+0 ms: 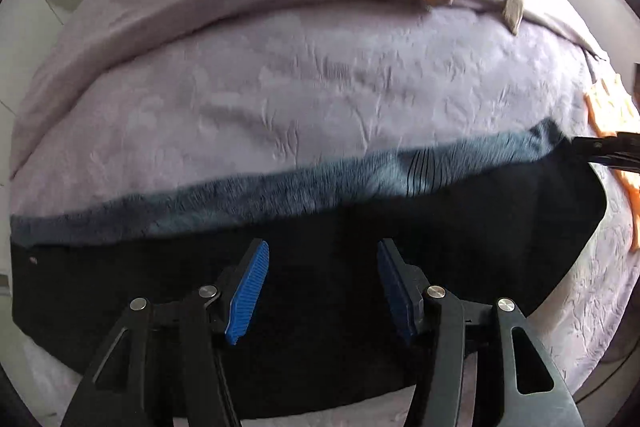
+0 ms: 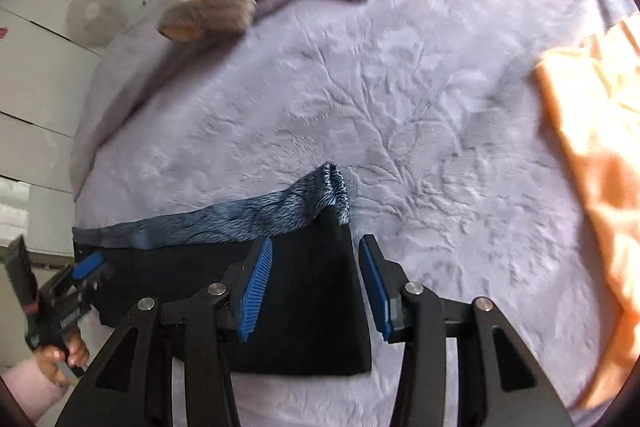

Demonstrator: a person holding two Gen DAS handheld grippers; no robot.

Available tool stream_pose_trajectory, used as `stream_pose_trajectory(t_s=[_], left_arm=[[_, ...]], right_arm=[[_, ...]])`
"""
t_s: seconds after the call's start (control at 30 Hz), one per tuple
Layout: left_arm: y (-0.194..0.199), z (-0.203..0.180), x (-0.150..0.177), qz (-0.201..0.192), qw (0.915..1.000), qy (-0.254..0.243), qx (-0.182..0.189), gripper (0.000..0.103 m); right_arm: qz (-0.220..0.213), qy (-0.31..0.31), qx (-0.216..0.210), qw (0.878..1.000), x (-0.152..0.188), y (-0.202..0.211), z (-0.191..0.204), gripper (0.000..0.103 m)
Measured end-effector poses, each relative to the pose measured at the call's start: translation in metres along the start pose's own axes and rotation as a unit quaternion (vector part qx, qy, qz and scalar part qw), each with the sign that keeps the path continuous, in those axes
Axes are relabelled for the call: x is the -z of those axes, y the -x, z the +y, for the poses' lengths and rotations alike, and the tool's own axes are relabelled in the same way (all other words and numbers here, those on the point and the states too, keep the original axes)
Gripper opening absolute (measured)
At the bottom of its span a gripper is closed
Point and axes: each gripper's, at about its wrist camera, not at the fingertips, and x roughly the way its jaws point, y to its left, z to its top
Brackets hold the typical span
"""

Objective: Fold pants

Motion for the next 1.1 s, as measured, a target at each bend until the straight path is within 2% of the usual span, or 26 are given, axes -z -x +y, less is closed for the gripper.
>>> stream_pose_trajectory(t_s=[0.03,0.07,0.13,0.2,0.23,0.27,0.33,0.43,0.47,0.53,0.63,0.7,0.77,0.8,0.87,0.93,1.03,1.1], left_arm=[[-0.001,0.0,0.0,0.004,1.0,0.007,0.001,0.058],[0.0,0.0,0.0,-0.001,0.9999,0.013,0.001,0.058],[0.001,0.0,-0.001,-0.012,0.9998,0.013,-0.009,0.058],[-0.011,0.001,-0.004,-0.008,0.9995,0.007,-0.031,0.058],[-0.02,0.003,-0.005,0.002,0.999,0.004,-0.044,0.058],[-0.031,0.008,-0.005,0.016,0.9976,0.007,-0.067,0.058],[-0.028,0.018,-0.007,0.017,0.9977,0.024,-0.062,0.058],[-0.01,0.028,-0.008,-0.007,0.9978,0.033,-0.057,0.058],[-0.007,0.031,-0.009,-0.013,0.9976,0.032,-0.061,0.058],[-0.013,0.034,-0.016,-0.014,0.997,0.032,-0.07,0.058],[-0.036,0.041,-0.029,-0.009,0.9953,0.055,-0.079,0.058],[-0.058,0.048,-0.033,-0.002,0.9927,0.066,-0.101,0.058],[-0.067,0.055,-0.039,-0.01,0.9912,0.067,-0.114,0.058],[-0.069,0.059,-0.042,-0.009,0.9904,0.067,-0.121,0.058],[-0.068,0.072,-0.046,0.003,0.9892,0.081,-0.122,0.058],[-0.053,0.086,-0.043,0.002,0.9881,0.099,-0.117,0.058],[-0.022,0.098,-0.025,-0.003,0.9885,0.087,-0.124,0.058],[-0.003,0.106,-0.008,0.0,0.9881,0.087,-0.127,0.058]], right_arm=[[0.017,-0.008,-0.011,1.0,-0.003,-0.011,-0.003,0.025],[0.041,-0.017,-0.018,0.999,-0.006,-0.024,-0.005,0.01],[0.042,-0.005,-0.028,0.999,-0.006,-0.023,0.002,0.01],[0.012,0.017,0.02,1.0,-0.008,-0.013,0.006,0.01],[0.017,0.01,0.046,0.999,-0.009,-0.015,-0.001,0.01],[0.032,-0.006,0.046,0.998,-0.007,-0.019,-0.012,0.01],[0.036,-0.015,0.042,0.998,0.0,-0.015,-0.017,0.015],[-0.006,-0.012,0.074,0.997,0.007,0.017,-0.011,0.023],[-0.027,-0.003,0.068,0.997,0.01,0.03,-0.003,0.024],[-0.044,0.027,0.015,0.999,0.015,0.042,0.019,0.024],[-0.019,0.077,-0.002,0.997,0.016,0.022,0.055,0.024],[-0.006,0.083,-0.007,0.997,0.014,-0.004,0.067,0.025],[0.02,0.073,0.029,0.997,0.016,-0.038,0.066,0.024],[0.024,0.067,0.052,0.996,0.018,-0.048,0.06,0.02],[0.004,0.042,0.041,0.998,0.021,-0.046,0.039,0.011],[-0.005,-0.001,0.037,0.999,0.024,-0.032,0.02,0.011],[-0.011,-0.033,0.022,0.999,0.032,-0.001,0.01,0.023],[-0.015,-0.041,-0.013,0.999,0.046,0.015,0.013,0.03]])
